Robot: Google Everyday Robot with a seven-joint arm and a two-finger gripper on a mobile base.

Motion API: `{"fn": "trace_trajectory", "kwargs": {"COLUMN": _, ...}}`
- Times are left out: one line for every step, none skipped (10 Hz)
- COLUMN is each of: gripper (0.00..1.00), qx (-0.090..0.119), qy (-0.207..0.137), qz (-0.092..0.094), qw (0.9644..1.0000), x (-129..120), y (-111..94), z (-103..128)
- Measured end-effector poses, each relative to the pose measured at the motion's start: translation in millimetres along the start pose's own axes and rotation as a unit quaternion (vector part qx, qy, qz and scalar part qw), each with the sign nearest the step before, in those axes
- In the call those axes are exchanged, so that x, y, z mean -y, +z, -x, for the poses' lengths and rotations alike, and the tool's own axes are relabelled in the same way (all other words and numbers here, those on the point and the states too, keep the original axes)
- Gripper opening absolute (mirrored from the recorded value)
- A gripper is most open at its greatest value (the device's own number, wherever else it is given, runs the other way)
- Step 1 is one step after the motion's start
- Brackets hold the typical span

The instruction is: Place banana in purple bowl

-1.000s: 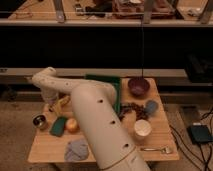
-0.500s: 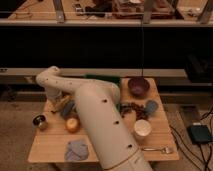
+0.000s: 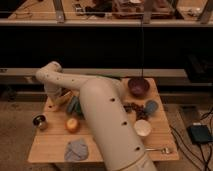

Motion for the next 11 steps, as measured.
{"fn": "trace_trajectory", "kwargs": {"gripper": 0.00, "qx": 0.010, "qy": 0.007, "qz": -0.022, "qw": 0.9997, "x": 1.6, "y": -26.0, "z": -8.8}}
{"fn": "trace_trajectory", "kwargs": {"gripper": 0.00, "qx": 0.016, "qy": 0.014, "qz": -0.036, "qw": 0.9991, "x": 0.4, "y": -47.1, "z": -18.7}}
{"fn": "trace_trajectory", "kwargs": {"gripper": 0.00, "qx": 0.021, "qy": 0.026, "qz": -0.052, "qw": 0.9981, "x": -6.0, "y": -74.5, "z": -37.7}}
{"fn": "trace_trajectory", "kwargs": {"gripper": 0.00, "qx": 0.021, "qy": 0.036, "qz": -0.060, "qw": 0.9973, "x": -12.6, "y": -89.9, "z": -53.7}}
{"fn": "trace_trajectory", "kwargs": {"gripper": 0.00, "qx": 0.019, "qy": 0.049, "qz": -0.066, "qw": 0.9965, "x": -22.7, "y": -105.2, "z": -75.5}}
{"fn": "trace_trajectory", "kwargs": {"gripper": 0.00, "qx": 0.019, "qy": 0.066, "qz": -0.068, "qw": 0.9953, "x": -34.9, "y": -115.2, "z": -98.7}}
{"fn": "trace_trajectory", "kwargs": {"gripper": 0.00, "qx": 0.018, "qy": 0.085, "qz": -0.067, "qw": 0.9940, "x": -48.6, "y": -120.0, "z": -123.0}}
{"fn": "trace_trajectory", "kwargs": {"gripper": 0.00, "qx": 0.013, "qy": 0.097, "qz": -0.064, "qw": 0.9931, "x": -58.9, "y": -119.6, "z": -140.7}}
{"fn": "trace_trajectory", "kwargs": {"gripper": 0.00, "qx": 0.003, "qy": 0.113, "qz": -0.057, "qw": 0.9920, "x": -73.0, "y": -116.5, "z": -164.3}}
{"fn": "trace_trajectory", "kwargs": {"gripper": 0.00, "qx": -0.013, "qy": 0.129, "qz": -0.047, "qw": 0.9905, "x": -89.3, "y": -113.9, "z": -192.5}}
{"fn": "trace_trajectory", "kwargs": {"gripper": 0.00, "qx": -0.029, "qy": 0.141, "qz": -0.038, "qw": 0.9888, "x": -101.2, "y": -111.8, "z": -213.9}}
